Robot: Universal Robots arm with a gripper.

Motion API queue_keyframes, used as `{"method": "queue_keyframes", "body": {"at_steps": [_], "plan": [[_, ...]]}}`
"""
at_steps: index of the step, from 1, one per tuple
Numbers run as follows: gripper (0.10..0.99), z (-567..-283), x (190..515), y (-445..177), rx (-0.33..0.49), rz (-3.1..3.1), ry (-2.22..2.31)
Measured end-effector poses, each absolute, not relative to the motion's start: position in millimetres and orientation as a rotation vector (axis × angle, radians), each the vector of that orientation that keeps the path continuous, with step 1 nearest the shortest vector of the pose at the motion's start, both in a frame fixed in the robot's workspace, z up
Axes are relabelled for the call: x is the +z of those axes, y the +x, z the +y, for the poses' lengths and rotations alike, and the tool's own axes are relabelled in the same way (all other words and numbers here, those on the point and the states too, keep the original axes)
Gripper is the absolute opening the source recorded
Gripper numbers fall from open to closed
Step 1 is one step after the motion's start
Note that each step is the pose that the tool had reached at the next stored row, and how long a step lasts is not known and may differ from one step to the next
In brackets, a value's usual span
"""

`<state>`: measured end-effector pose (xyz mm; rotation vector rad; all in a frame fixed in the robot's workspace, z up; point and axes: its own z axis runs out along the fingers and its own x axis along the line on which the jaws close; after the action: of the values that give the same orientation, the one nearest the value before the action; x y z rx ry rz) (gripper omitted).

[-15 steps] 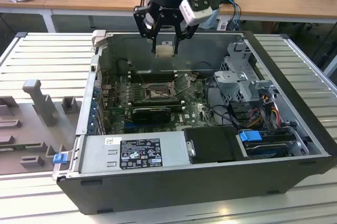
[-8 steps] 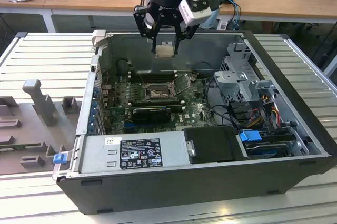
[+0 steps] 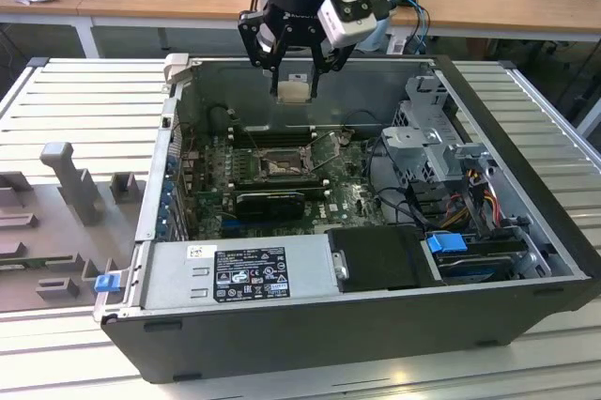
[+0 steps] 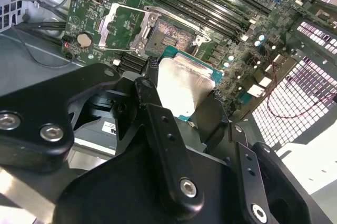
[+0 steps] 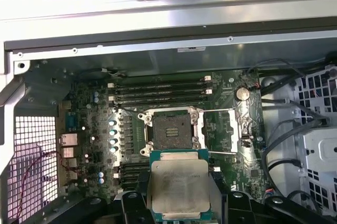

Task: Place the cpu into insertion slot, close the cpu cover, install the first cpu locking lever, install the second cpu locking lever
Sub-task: 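Place the cpu into insertion slot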

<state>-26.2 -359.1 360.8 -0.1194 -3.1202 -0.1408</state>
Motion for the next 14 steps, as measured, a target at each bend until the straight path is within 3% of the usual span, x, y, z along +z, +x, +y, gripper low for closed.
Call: {"method": "queue_keyframes", "body": {"at_steps": [14], "plan": [[0.525,-359.1,360.8,-26.2,-0.141,-3.12,-0.148]]}}
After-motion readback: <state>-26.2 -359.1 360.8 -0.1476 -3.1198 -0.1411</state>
